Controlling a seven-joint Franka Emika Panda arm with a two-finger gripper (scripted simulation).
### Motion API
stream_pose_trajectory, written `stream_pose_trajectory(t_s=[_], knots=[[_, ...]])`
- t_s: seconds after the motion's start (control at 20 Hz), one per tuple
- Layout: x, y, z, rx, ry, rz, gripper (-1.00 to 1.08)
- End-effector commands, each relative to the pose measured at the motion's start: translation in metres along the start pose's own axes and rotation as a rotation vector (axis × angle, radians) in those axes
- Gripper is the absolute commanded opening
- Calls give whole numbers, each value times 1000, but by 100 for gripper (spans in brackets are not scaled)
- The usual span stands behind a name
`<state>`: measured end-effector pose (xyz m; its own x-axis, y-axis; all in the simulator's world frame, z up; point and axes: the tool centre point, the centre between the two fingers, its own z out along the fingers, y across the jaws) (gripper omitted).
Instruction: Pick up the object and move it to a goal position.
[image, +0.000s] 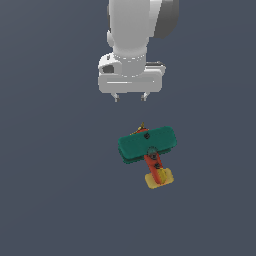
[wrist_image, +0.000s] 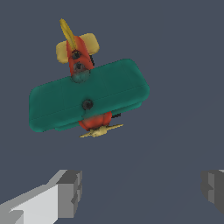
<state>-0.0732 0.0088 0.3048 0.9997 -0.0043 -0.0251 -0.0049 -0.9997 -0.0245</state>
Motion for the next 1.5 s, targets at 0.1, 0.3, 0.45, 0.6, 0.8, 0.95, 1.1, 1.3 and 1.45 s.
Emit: stream_pose_trajectory(t_s=[0.1, 0.3, 0.45, 0.6, 0.8, 0.95, 1.1, 1.3, 1.45], knots=[[0, 0, 0, -1, -1, 1, 68], [2, 3, 3, -7, -6, 6, 68], [3, 4, 3, -10, -8, 8, 68], [2, 4, 3, -8, -8, 8, 68], [2, 3, 6, 4, -13, 10, 68], [1, 3, 8, 20, -19, 11, 68], [0, 1, 12, 41, -27, 14, 68], [-1, -1, 18, 77, -39, 19, 68], [-2, -3, 24, 112, -50, 23, 68]])
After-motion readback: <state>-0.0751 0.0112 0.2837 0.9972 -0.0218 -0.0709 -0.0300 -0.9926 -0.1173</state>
